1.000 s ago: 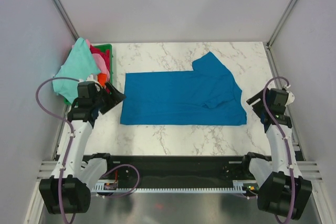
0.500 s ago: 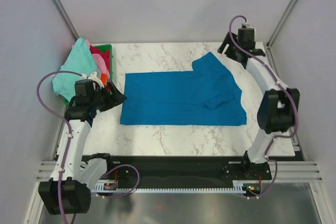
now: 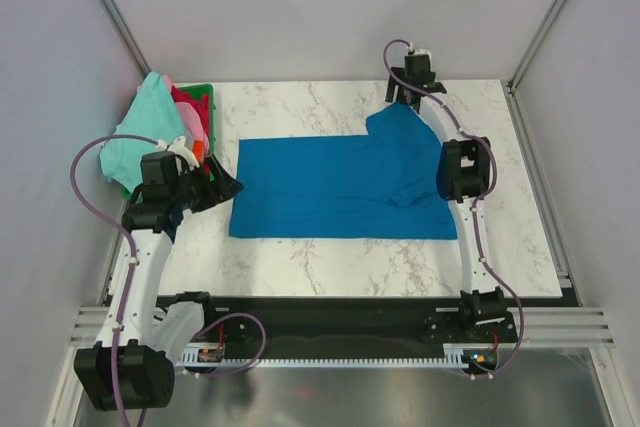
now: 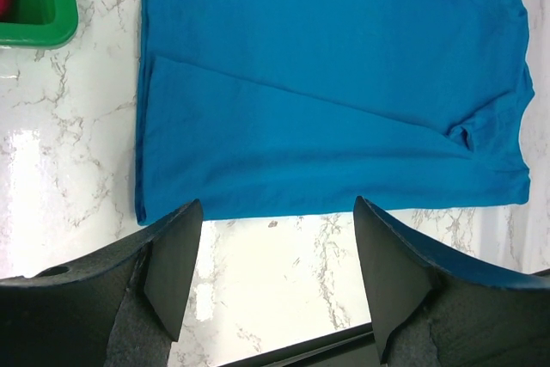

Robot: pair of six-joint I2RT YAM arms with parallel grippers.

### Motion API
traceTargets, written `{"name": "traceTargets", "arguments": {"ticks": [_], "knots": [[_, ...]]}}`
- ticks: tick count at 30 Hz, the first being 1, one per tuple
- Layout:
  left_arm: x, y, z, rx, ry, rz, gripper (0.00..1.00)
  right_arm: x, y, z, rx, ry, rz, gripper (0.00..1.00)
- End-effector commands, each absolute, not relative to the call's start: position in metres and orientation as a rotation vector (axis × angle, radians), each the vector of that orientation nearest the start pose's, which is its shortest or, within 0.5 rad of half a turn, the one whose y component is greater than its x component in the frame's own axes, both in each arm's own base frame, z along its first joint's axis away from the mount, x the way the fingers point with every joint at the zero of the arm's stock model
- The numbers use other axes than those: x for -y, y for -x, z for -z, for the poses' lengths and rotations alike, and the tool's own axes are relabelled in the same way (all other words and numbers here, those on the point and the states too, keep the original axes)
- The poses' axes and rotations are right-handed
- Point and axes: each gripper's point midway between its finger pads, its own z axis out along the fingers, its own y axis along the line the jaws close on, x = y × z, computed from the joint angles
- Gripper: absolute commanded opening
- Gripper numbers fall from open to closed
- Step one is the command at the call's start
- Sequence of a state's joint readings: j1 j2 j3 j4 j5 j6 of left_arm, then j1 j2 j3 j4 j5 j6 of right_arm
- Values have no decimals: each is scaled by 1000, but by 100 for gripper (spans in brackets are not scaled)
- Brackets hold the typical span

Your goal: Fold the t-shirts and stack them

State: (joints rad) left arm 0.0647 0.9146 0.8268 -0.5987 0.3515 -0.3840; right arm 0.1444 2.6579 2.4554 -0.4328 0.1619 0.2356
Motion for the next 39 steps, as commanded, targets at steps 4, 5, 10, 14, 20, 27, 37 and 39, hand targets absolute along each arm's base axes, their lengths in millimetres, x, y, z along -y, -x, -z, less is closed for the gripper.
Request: {"name": "traceTargets", "arguments": {"ticks": [4,5,10,14,20,27,37,39], "knots": [[60,-268,-188,-2218,251,602,78,-76,-700,-75,-2093,-127,72,89],[60,-268,-188,-2218,254,604,78,-77,-701,-75,-2087,-120,84,89],[58,-268,-189,-2212,258,607,78,-81,-696,-52,-2122,-104,126,74],[57,-269,-188,-2211,265,609,78,-79,-685,-32,-2182,-99,157,59],[57,-269,-188,-2211,267,613,78,-78,-672,-14,-2241,-97,169,52],[54,-269,-189,-2207,273,606,78,-86,-673,-12,-2249,-100,110,7],[38,-279,-176,-2238,407,545,75,-98,-666,-89,-2162,-51,11,0],[38,-289,-179,-2235,444,547,75,-102,-654,-121,-2128,-63,-35,0]]}}
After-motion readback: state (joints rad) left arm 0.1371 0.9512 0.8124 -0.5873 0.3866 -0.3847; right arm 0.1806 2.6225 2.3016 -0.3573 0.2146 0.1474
